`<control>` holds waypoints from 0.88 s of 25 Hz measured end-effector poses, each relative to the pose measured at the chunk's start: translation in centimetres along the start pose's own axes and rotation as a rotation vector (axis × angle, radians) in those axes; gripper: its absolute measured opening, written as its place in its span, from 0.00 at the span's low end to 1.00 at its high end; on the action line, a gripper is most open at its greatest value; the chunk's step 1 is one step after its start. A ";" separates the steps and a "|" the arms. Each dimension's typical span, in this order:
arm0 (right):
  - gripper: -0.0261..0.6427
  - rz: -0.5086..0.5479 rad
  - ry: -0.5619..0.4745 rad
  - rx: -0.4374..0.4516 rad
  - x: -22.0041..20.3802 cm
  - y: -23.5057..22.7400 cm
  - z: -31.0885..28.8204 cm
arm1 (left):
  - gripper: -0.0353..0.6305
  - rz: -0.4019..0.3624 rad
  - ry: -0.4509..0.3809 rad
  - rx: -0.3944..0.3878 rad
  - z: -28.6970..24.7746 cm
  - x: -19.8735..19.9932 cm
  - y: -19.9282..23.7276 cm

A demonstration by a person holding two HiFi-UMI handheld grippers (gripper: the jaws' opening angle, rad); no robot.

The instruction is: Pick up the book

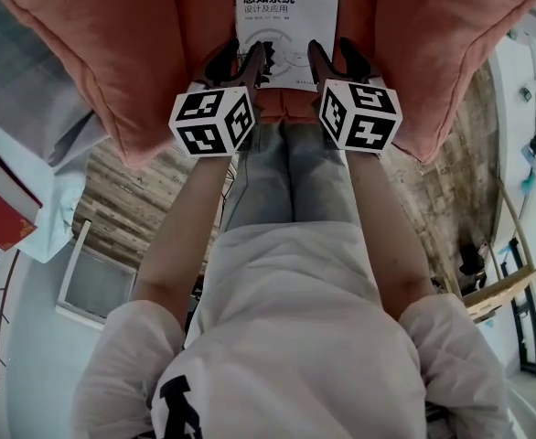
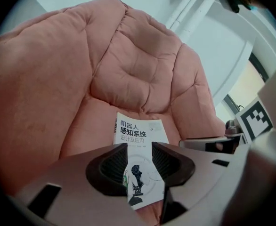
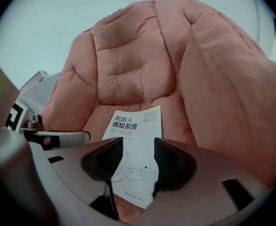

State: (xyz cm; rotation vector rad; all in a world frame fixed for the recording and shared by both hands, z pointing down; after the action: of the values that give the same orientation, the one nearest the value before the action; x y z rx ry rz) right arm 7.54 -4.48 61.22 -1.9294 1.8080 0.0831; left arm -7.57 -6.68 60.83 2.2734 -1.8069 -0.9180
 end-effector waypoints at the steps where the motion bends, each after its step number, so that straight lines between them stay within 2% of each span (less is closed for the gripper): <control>1: 0.35 -0.009 0.010 -0.003 -0.3 -0.2 -0.3 | 0.27 0.009 0.006 0.006 -0.3 -0.2 0.2; 5: 0.35 -0.043 0.046 -0.013 -1.3 -0.8 -1.2 | 0.27 0.039 0.030 0.025 -1.4 -0.8 0.8; 13: 0.36 -0.048 0.134 -0.031 -3.2 -1.5 -3.4 | 0.28 0.040 0.091 0.077 -2.3 -2.5 2.3; 22: 0.37 -0.053 0.178 -0.035 -3.7 -2.0 -4.9 | 0.31 0.055 0.150 0.055 -4.0 -3.3 3.2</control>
State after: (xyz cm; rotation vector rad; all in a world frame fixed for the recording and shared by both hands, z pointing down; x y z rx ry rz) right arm 7.63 -2.97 67.48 -2.0650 1.8772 -0.0783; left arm -8.69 -5.78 66.70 2.2446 -1.8420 -0.6774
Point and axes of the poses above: the fingertips, and each gripper's own axes: z backward along the fingers, y to its left, x out of its top, the point moved 3 cm from there along z, backward along the fingers, and after that the axes turned 9 degrees about y, right-handed, at the moved point
